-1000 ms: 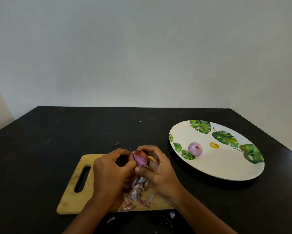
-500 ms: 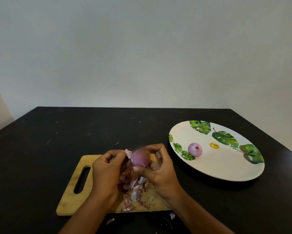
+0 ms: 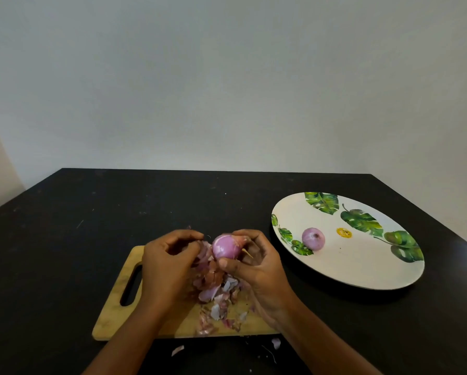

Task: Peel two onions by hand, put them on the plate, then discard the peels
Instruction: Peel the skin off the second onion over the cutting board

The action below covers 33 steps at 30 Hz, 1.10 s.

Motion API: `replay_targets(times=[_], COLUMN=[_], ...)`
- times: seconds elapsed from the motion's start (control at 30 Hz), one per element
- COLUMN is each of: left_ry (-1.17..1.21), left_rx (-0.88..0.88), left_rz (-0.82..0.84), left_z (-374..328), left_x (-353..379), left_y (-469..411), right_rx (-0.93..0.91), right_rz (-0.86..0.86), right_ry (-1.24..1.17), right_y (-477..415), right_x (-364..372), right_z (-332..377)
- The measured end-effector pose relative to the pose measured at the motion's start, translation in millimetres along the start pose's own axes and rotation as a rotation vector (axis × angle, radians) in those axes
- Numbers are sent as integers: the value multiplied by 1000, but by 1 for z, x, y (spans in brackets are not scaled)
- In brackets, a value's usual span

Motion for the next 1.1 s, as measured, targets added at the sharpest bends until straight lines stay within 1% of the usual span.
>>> replay_targets(times=[0.1,0.23,0.43,0.5,0.6,0.67,0.9,1.1], left_ry=[8,65,-24,0,84,98,-64,0], left_rx=[10,-7,16,-22,-124,-140,68,61], left_rz=[37,160,157,161,169,173,130,131], left_z=[-2,-6,-3,0,4,3,-3,-5], left_x=[4,12,14,14,15,15,12,13], left_y=[1,5,5,4,4,5,7,7], right_rx=[1,-12,-54,-50,-48,-45,-99,-74], right_rz=[-35,-43,-58,-56,-44,-42,-61,-73], right_ry=[46,91,193,215,233,258,285,198], right_y=[1,-2,-4,-3,-3,-2,-3,-5], right_x=[-1,-4,-6,-7,-6,-6,-7,-10], right_z=[-1,-5,-6,-7,-8,-8,-7,-6])
Point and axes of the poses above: each hand's wrist, its own y-axis away from the middle knuckle, its own x-axis out of the palm, z = x × y, the point moved 4 cm from there along -y, towards the middle knuckle, and after that the axes turned 3 degrees about y, right-handed, at the moved point
